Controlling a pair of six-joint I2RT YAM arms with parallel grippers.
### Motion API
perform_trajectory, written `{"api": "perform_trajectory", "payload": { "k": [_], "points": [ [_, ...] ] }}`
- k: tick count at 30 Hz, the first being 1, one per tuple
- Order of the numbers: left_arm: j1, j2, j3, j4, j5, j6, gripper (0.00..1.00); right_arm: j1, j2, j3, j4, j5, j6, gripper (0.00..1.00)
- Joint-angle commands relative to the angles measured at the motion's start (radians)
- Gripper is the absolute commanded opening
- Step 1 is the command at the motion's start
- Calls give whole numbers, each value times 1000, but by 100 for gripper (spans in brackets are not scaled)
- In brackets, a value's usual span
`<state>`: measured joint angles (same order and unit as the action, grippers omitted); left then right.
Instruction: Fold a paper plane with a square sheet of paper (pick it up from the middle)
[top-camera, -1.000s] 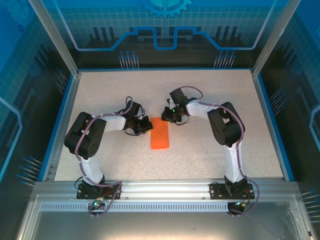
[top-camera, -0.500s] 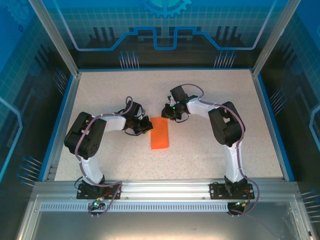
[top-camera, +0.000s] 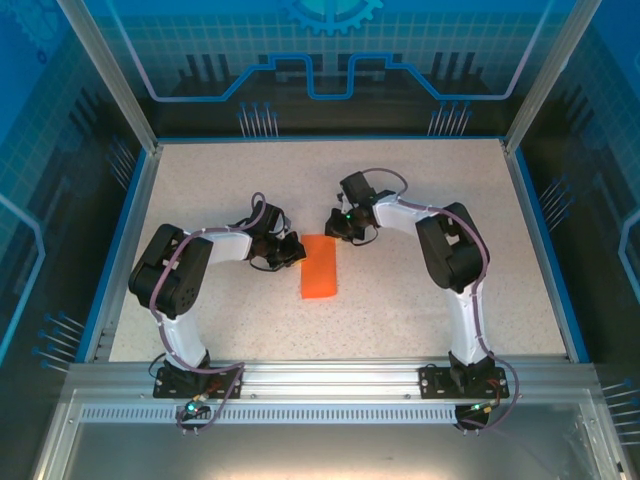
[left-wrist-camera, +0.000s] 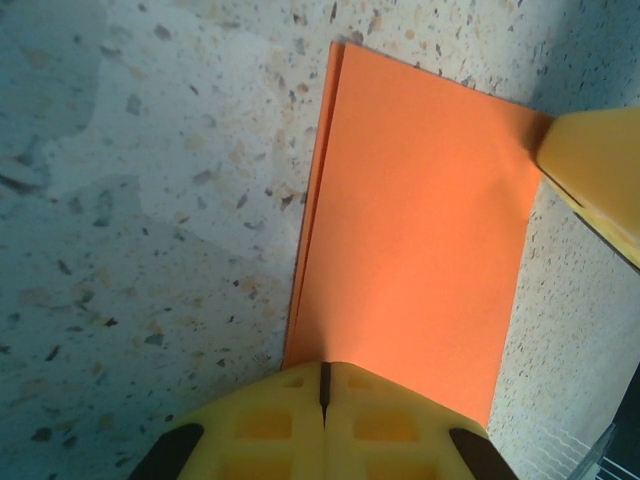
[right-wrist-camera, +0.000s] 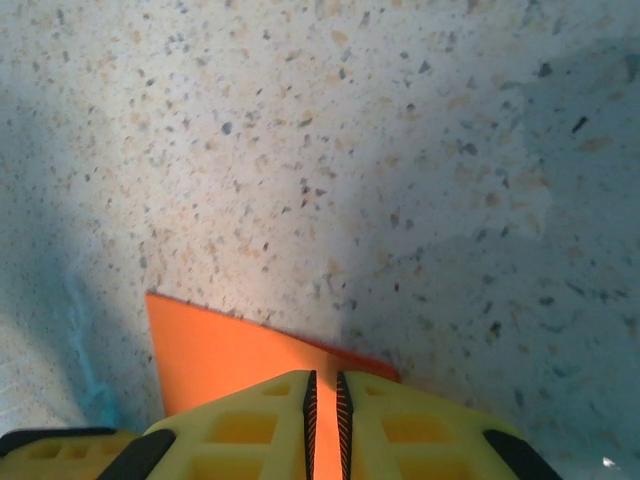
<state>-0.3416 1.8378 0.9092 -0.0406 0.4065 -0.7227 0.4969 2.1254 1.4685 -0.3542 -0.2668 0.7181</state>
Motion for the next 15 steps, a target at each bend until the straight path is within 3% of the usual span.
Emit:
{"api": "perform_trajectory", "payload": {
  "k": [1, 15],
  "points": [
    [-3, 41, -16, -132, -101, 24, 0, 16, -115, 1, -38, -28, -45, 17],
    [-3, 41, -18, -127, -107, 21, 0, 46, -167, -265, 121, -159, 28, 15]
  ]
}}
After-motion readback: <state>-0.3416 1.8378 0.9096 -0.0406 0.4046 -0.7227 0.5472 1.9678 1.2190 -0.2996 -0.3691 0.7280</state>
